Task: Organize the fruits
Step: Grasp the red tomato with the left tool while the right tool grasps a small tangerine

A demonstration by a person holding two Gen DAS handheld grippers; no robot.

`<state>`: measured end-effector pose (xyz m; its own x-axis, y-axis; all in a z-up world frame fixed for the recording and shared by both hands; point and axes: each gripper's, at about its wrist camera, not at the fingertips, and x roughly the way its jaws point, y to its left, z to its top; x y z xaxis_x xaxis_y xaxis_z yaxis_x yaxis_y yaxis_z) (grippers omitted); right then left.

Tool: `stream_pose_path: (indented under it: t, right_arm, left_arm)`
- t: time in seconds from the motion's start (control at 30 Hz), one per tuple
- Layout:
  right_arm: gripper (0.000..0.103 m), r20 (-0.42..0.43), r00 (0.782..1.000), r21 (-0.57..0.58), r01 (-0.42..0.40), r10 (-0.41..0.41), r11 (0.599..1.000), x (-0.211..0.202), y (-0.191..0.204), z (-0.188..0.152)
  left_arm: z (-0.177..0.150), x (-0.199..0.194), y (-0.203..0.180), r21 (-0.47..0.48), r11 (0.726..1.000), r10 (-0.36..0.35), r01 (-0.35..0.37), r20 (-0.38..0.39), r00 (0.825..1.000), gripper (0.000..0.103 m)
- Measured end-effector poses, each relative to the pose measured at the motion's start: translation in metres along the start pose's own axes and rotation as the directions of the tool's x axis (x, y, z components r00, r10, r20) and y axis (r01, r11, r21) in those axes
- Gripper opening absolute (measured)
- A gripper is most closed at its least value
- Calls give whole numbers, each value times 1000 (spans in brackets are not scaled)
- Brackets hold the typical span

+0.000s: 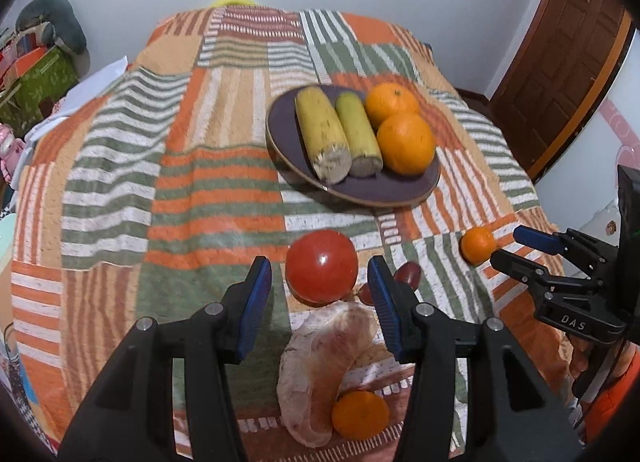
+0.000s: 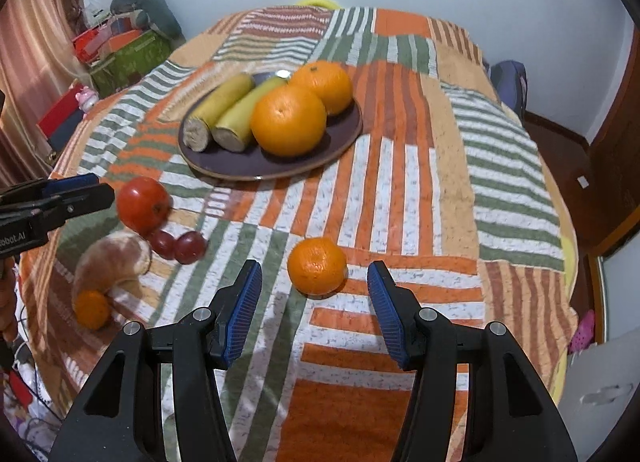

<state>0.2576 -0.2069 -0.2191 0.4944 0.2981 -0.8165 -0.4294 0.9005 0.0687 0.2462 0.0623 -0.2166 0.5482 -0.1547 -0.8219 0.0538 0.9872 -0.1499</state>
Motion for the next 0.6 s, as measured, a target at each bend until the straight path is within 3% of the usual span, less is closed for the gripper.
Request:
stream_pose_path:
  t: [0.33, 0.6]
  right_arm:
    - [51, -44, 998, 11, -33, 34, 999, 22, -2, -5]
    - [38, -49, 998, 10, -42, 42, 999, 28, 0, -3]
  left_arm:
    - [1, 27, -4, 22, 1000, 4, -3, -25, 1000, 50]
    - [5, 39, 2, 12, 1000, 25, -25, -33, 999, 50]
